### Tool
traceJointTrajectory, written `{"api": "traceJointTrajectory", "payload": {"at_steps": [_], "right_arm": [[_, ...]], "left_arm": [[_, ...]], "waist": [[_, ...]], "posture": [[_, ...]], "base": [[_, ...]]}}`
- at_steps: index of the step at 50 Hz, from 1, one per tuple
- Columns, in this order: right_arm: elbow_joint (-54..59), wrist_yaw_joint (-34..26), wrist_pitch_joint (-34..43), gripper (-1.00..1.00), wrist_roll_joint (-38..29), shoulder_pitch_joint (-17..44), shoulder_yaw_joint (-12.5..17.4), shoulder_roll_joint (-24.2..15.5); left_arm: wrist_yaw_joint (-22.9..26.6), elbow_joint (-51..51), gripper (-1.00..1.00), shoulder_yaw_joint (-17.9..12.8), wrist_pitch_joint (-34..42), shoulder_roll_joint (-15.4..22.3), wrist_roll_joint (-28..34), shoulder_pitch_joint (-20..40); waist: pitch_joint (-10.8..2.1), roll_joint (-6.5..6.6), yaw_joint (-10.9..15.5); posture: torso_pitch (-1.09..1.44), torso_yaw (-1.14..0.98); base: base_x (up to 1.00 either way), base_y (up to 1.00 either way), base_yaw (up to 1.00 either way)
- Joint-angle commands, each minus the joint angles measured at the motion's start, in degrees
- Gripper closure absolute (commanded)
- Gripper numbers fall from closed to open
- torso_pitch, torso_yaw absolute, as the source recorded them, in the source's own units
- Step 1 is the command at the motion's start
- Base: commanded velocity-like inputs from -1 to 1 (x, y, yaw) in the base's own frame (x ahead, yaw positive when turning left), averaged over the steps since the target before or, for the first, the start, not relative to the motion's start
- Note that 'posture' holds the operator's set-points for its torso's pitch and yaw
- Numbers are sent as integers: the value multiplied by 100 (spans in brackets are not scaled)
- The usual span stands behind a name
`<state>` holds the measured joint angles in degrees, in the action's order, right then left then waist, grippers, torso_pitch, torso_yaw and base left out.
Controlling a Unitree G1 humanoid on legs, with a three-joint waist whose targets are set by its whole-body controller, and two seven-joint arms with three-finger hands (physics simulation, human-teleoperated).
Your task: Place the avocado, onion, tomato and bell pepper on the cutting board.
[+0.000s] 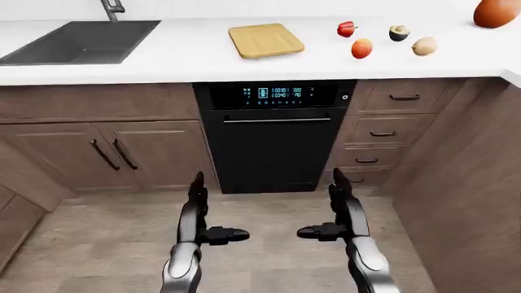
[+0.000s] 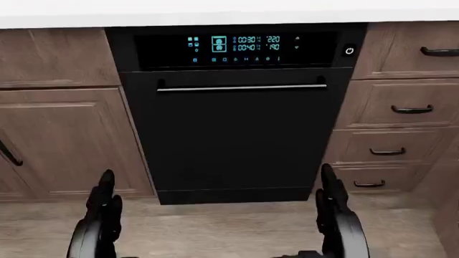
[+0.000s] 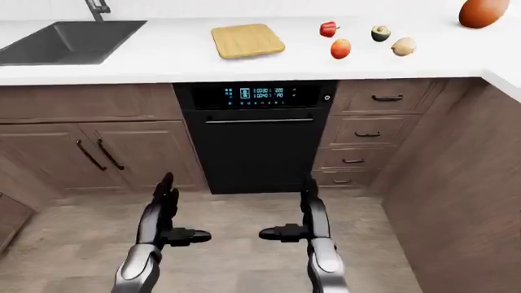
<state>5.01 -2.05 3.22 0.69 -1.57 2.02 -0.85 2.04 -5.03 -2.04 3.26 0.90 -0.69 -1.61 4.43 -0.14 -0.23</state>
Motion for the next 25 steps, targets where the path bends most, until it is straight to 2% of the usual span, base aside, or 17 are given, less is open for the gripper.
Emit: {"api": "traceJointTrajectory", "payload": {"at_steps": [1,2,3,4,5,7,8,11,16,20,21,23,25], "right_arm": [[-722,-135,-414,-100,134,-4,-15,-8],[-793,-113,-379,-100,160,5,8,-1],[-984,-124,-410,-100,211,-75,-7,27],[-1261,-83,-347,-100,178,-174,-19,26],[-1364,-76,-346,-100,222,-204,18,26],[-1583,-24,-252,-100,226,-219,118,-14],[-1712,33,-244,-100,168,-243,156,-26],[-2520,174,-59,-100,-73,-437,274,-58],[-3585,61,-58,-100,6,-696,453,19],[-4120,194,-487,-100,-600,-910,425,92],[-4273,163,-524,-100,-602,-991,431,121],[-4535,16,-419,-100,-292,-1071,597,157],[-4695,-20,-599,-100,-446,-1173,618,192]], "left_arm": [[172,991,-100,27,-621,25,-100,-126],[6,997,-100,8,-800,-19,18,-120],[35,1151,-100,24,-740,-15,6,-187],[52,1567,-100,-8,-679,-14,-62,-327],[44,1722,-100,-45,-627,-5,-72,-340],[49,1866,-100,-137,-671,31,-57,-298],[7,2018,-100,-146,-707,22,13,-331],[-55,2972,-100,-192,-492,-31,17,-569],[-181,4129,-100,-426,-138,-109,-147,-713],[-240,4585,-100,-542,-309,-187,-285,-785],[-310,4678,-100,-640,-316,-194,-322,-748],[-297,4964,-100,-636,-529,-223,-313,-853],[-297,5226,-100,-663,-678,-271,-363,-955]], "waist": [[-5,-45,-12],[-224,-42,20],[-355,-11,53],[-300,-11,51],[-132,-45,43],[-391,-48,47],[-419,-48,52],[-431,-38,61],[-449,-32,60],[-460,-22,54],[-467,-19,54],[-478,-15,57],[-467,-19,49]], "posture": [[0,0],[0,0],[0,0],[0,0],[0,0],[0,0],[0,0],[0,0],[0,0],[0,0],[0,0],[0,0],[0,0]], "base": [[0,0,0],[0,0,0],[0,0,0],[0,0,0],[0,0,0],[0,0,0],[0,0,0],[0,0,0],[0,0,0],[0,0,0],[0,0,0],[0,0,0],[0,0,0]]}}
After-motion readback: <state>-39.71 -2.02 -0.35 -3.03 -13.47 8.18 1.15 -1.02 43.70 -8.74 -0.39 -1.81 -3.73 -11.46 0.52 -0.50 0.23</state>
